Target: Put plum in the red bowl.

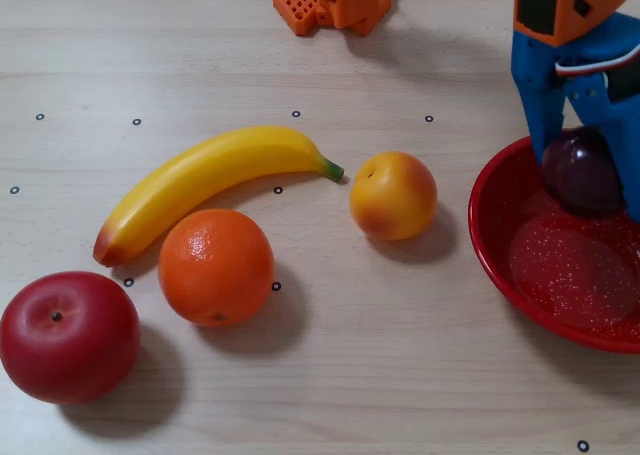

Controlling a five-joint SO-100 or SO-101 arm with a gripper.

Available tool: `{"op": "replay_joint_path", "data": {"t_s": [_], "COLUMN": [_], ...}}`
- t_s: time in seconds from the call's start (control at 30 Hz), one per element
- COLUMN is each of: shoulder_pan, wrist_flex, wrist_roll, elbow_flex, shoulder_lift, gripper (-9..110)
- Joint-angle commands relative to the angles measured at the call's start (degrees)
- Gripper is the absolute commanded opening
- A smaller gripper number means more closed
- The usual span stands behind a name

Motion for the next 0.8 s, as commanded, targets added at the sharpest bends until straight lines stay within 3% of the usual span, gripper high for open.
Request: {"op": "replay_joint_path", "data": {"t_s": [0.0, 0.27, 0.6, 0.77], "shoulder_pan": [-0.5, 0.0, 1.7, 3.0], "wrist_flex": [-1.8, -3.8, -4.7, -3.4], "wrist_roll": [0.4, -3.8, -4.3, -4.5], "elbow_flex": [-6.0, -6.2, -6.6, -6.4], "shoulder_lift": [2.2, -0.7, 1.6, 5.4], "gripper": [30, 47, 45, 39]}}
